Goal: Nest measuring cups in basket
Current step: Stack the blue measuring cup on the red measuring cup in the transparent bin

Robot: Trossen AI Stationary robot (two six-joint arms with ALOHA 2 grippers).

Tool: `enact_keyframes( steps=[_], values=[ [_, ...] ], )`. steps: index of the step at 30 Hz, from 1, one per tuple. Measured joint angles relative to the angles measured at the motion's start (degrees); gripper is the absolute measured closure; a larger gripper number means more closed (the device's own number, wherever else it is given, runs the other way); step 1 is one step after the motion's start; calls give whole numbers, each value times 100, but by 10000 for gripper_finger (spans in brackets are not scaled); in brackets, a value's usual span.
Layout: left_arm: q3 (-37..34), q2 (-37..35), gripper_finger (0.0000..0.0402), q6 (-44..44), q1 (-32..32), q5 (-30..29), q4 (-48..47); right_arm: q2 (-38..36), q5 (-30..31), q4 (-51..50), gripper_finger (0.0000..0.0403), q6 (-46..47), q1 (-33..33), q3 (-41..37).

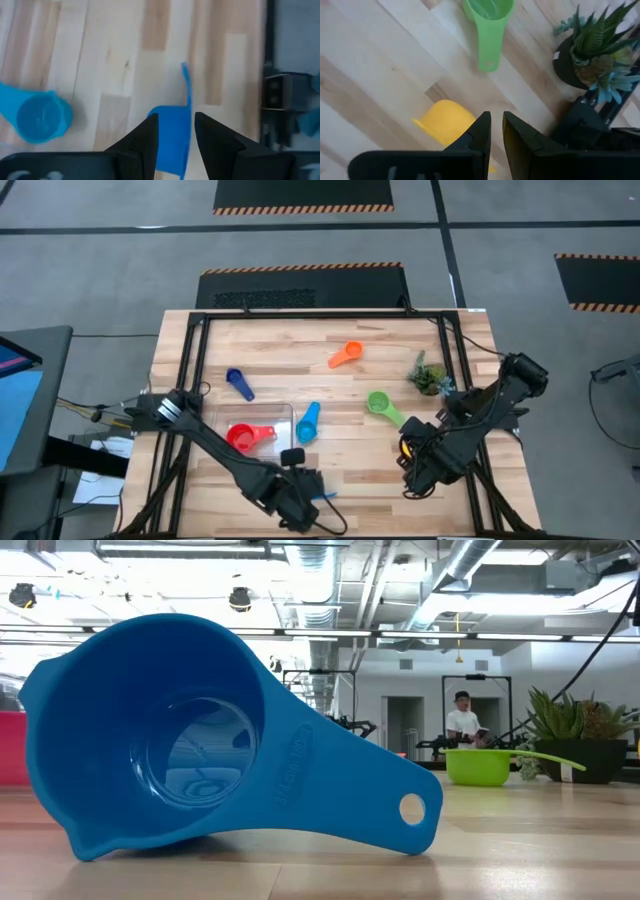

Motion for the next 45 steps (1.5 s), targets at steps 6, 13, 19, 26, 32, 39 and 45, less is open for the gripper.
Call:
enact_keyframes(
  steps=[6,13,19,26,32,39,45],
  values=[
    [857,634,285,-568,-59,86,-1020,-2,5,70,331,-132,169,-126],
    [1317,1050,285,-499,-223,124,-1348,-1,47,130,331,-142,454,-251],
    [1220,1059,285,-717,-249,120,-1417,2,227,275,331,18,622,-315],
    [1218,1057,285,-763,-256,111,-1480,2,341,329,331,52,723,-313],
    [1207,1136,285,-812,-308,274,-1476,2,366,317,331,54,723,-313],
    [1167,1230,285,-1146,-310,165,-1558,2,450,322,331,55,719,-313],
    [1215,1234,285,-1155,-196,-82,-1749,2,450,317,331,52,719,-311]
  ],
)
